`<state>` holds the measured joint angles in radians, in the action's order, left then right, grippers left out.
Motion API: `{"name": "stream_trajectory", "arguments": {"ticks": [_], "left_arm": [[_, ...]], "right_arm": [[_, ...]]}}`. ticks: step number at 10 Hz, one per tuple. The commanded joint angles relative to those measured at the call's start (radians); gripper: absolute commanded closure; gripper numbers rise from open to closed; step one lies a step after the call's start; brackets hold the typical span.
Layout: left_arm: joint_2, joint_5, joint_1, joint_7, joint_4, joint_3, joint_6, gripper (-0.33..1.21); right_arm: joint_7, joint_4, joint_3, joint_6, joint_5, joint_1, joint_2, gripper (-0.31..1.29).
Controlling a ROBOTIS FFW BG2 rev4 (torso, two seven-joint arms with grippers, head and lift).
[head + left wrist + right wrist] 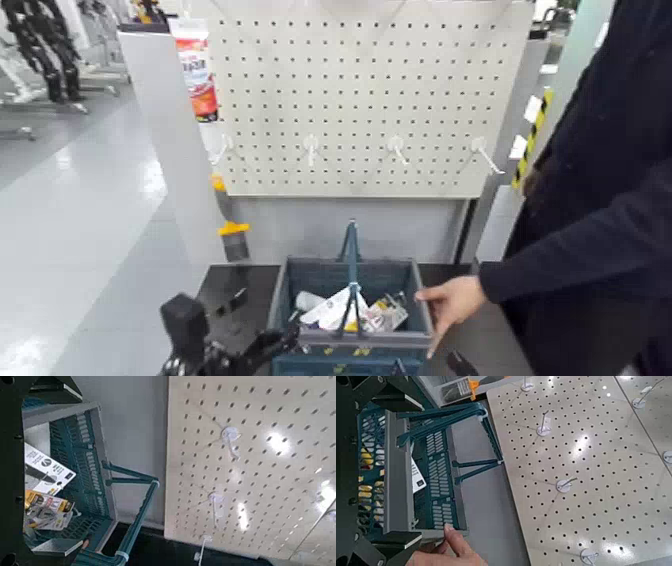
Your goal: Put the blue scissors into the crate.
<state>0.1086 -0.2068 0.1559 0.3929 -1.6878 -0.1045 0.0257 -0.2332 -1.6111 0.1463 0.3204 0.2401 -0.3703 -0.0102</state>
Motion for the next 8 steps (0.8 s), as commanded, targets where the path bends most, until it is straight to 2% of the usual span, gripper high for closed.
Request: {"name": "stream_trajectory", "arguments": {"ticks": [1, 2, 3, 5, 8], "left_arm": [[0.01, -0.017, 0.117, -0.131, -0.055, -0.034, -0.095, 0.04], [0.026, -0.028, 0.142, -0.212, -0.062, -0.066, -0.135, 0.04], [0.039, -0.037, 0.146, -0.238, -0.066, -0.084, -0.142, 0.05], [0.051, -0.039, 0.146, -0.256, -0.066, -0.1, -0.158, 0.07], [0.054, -0.036, 0.145, -0.253, -0.067, -0.103, -0.159, 0.07]], "right_arm": [[0.0, -0.006, -0.014, -0.004, -0.002, -0.01, 0.007, 0.16], [0.0, -0.009, -0.02, -0.007, -0.005, -0.013, 0.01, 0.16], [0.0, -0.01, -0.019, -0.011, -0.005, -0.013, 0.01, 0.16], [0.0, -0.012, -0.019, -0.015, -0.007, -0.013, 0.01, 0.16], [0.005, -0.032, -0.025, -0.046, -0.028, -0.016, 0.012, 0.14]]}}
